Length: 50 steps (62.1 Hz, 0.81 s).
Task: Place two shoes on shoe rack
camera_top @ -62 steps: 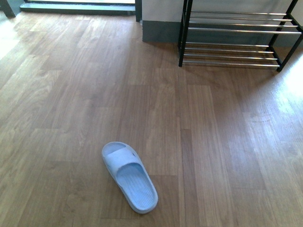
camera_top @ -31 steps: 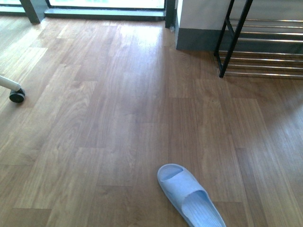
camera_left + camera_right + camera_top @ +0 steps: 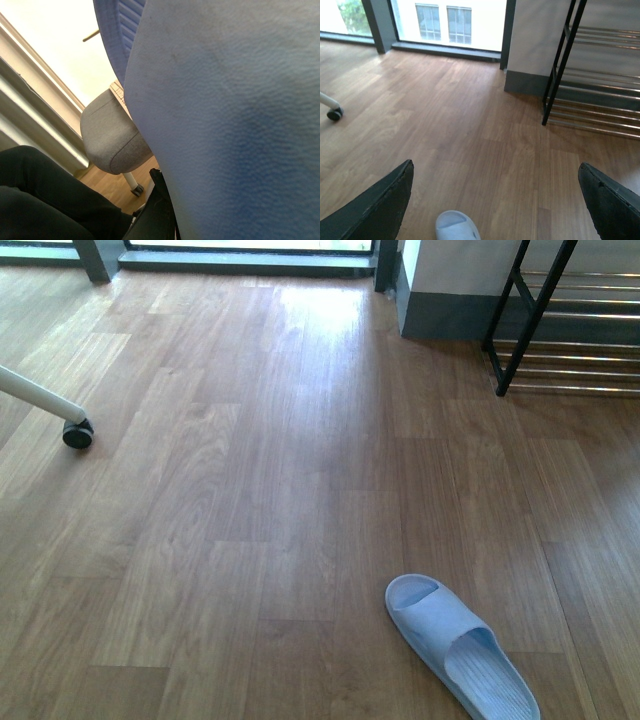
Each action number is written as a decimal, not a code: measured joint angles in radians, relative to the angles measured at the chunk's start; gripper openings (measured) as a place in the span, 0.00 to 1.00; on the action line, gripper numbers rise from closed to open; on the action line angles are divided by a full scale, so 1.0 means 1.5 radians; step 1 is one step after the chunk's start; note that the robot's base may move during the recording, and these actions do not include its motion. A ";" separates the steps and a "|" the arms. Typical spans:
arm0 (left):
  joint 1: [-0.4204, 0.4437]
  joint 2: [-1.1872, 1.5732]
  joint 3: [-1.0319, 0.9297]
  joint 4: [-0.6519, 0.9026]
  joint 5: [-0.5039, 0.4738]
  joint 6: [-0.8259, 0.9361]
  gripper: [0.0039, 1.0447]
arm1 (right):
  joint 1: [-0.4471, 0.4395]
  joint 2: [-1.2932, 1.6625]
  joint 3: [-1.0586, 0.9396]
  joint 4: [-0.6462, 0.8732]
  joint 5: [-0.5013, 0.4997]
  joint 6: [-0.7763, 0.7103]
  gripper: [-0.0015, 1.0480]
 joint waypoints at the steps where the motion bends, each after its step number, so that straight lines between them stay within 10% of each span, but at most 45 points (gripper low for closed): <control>1: 0.000 0.000 0.000 0.000 0.000 0.000 0.01 | 0.009 0.010 0.000 0.008 0.004 -0.002 0.91; 18: 0.000 0.000 0.000 0.000 -0.001 0.000 0.01 | 0.201 0.624 0.052 0.461 0.105 -0.078 0.91; 31: 0.000 0.000 0.000 0.000 -0.001 0.000 0.01 | 0.193 1.205 0.201 0.749 0.130 -0.139 0.91; 50: 0.000 0.000 0.000 0.000 -0.001 0.000 0.01 | 0.107 1.645 0.325 0.852 0.097 -0.188 0.91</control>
